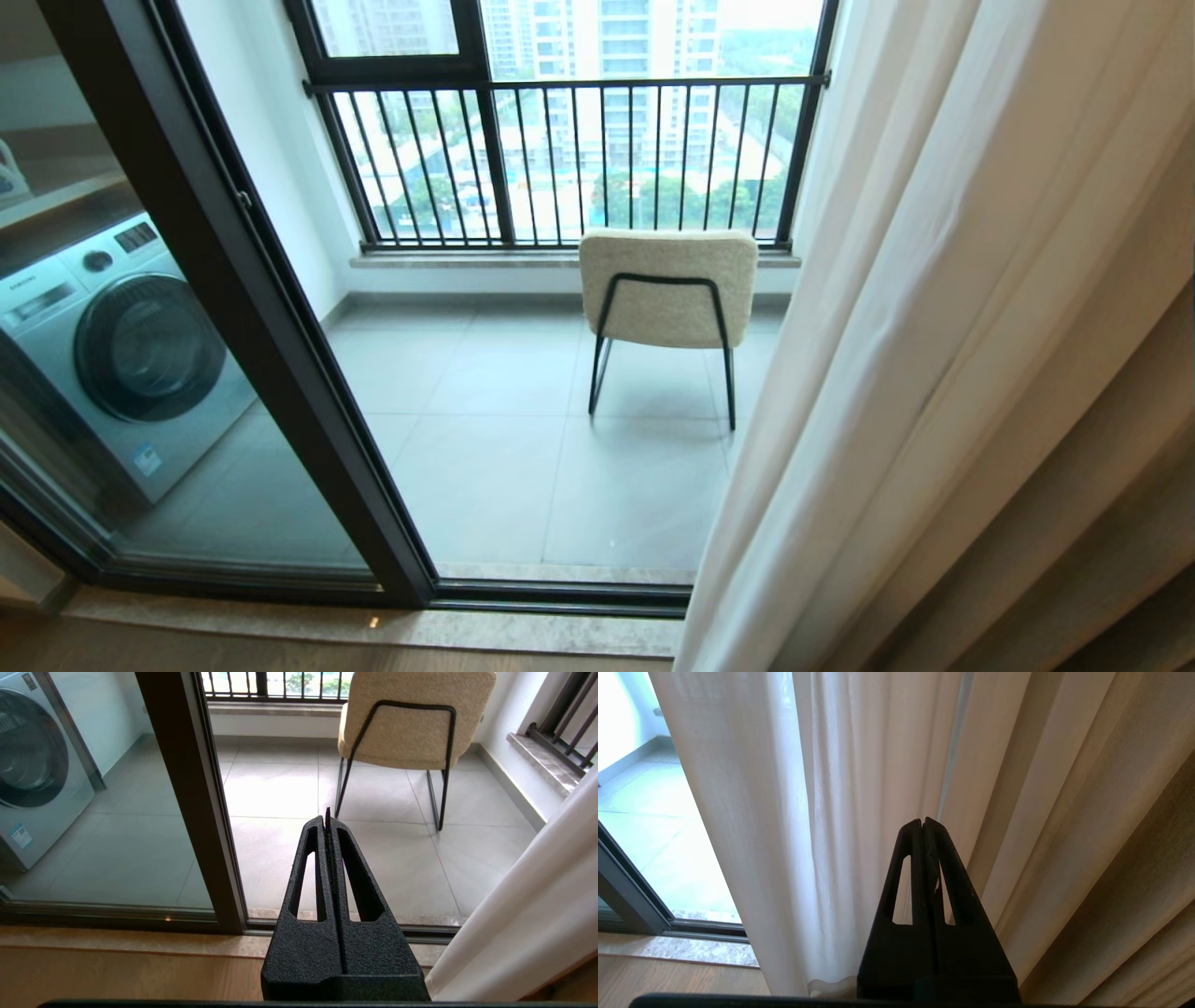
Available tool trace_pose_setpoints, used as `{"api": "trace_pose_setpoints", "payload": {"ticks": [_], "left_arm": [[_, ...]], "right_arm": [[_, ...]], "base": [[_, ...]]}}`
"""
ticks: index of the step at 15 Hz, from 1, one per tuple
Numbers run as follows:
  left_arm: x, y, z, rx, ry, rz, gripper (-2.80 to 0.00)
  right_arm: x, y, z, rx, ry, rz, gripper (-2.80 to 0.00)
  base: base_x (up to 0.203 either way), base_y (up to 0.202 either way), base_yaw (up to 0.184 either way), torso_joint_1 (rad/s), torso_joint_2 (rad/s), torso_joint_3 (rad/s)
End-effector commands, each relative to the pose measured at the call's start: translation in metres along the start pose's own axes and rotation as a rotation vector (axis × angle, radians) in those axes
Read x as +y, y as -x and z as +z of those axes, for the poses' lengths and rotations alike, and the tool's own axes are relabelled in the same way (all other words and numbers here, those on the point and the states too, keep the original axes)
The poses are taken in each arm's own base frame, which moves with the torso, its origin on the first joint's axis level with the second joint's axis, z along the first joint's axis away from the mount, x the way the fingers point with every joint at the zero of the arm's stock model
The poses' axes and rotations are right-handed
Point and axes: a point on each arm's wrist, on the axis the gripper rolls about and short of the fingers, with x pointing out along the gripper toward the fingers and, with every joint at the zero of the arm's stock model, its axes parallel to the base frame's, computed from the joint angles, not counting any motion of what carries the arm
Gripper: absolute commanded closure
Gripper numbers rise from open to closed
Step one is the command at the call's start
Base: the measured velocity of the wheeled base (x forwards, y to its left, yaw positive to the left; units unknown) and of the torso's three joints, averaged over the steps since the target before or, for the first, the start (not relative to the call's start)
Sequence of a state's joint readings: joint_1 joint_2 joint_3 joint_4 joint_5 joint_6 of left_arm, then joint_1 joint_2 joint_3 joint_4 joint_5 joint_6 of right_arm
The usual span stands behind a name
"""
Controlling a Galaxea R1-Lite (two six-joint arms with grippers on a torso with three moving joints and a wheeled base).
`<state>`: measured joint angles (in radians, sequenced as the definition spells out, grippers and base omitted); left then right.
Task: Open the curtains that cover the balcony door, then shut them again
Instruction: Close the inner curtains on both sides
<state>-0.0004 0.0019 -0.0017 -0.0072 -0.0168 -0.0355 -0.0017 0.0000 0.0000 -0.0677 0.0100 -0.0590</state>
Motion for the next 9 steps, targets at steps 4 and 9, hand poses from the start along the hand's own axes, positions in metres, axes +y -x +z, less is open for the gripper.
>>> {"api": "trace_pose_setpoints", "payload": {"ticks": [4, 9], "left_arm": [[0.0000, 0.0000, 0.0000, -0.001, 0.000, 0.000, 0.00], [0.0000, 0.0000, 0.0000, -0.001, 0.000, 0.002, 0.00]], "right_arm": [[0.0000, -0.0001, 0.0000, 0.002, 0.004, 0.003, 0.00], [0.0001, -0.0001, 0.0000, 0.001, 0.004, 0.004, 0.00]], "base": [[0.000, 0.000, 0.000, 0.000, 0.00, 0.000], [0.000, 0.000, 0.000, 0.000, 0.00, 0.000]]}}
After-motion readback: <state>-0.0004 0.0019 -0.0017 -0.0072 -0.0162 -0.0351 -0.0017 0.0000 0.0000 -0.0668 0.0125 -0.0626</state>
